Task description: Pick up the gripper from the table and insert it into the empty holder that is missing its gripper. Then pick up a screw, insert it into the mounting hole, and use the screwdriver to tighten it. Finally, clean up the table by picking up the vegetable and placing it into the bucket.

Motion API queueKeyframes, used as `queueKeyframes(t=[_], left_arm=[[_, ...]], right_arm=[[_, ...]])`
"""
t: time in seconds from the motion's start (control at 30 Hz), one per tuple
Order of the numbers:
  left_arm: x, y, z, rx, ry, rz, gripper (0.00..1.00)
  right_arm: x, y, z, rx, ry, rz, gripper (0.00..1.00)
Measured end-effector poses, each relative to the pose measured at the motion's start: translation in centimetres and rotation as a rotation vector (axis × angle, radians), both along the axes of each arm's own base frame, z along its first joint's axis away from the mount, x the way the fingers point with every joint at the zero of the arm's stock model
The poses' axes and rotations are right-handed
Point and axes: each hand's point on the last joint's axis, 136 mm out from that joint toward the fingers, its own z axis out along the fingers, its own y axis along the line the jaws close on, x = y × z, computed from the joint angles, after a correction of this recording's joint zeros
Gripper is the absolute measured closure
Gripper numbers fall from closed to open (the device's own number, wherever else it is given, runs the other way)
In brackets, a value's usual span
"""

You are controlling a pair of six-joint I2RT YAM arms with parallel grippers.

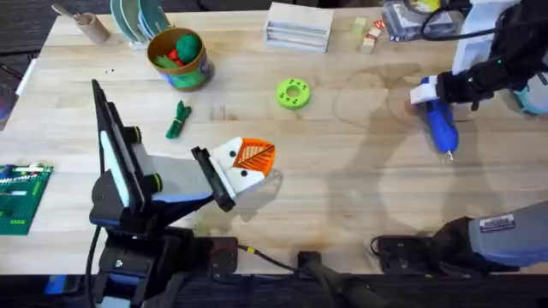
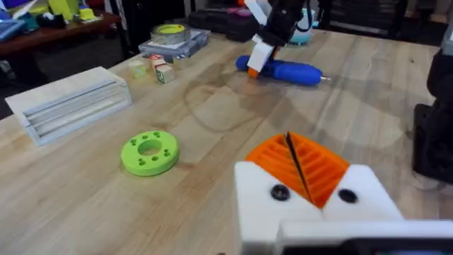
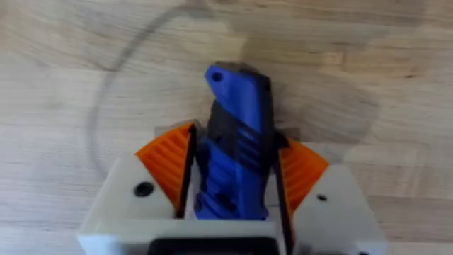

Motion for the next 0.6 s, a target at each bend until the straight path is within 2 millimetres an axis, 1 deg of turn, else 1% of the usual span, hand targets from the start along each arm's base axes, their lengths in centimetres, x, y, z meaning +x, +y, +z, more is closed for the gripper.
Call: queueKeyframes(t=[0.2,0.3,0.43,0.6], left_arm=[[-0.01,-0.01,0.0,0.0,0.0,0.0,0.997],[0.0,0.0,-0.01,0.0,0.0,0.0,0.997],[0.0,0.0,0.0,0.0,0.0,0.0,0.997],[0.0,0.0,0.0,0.0,0.0,0.0,0.997]], right_arm=[[0.01,-0.15,0.01,-0.008,0.0,-0.002,0.472],[0.11,-0.32,0.09,-0.016,-0.003,-0.005,0.602],[0.09,-0.38,0.08,-0.019,-0.002,-0.006,0.689],[-0.22,-0.26,0.07,-0.013,0.014,-0.006,0.836]])
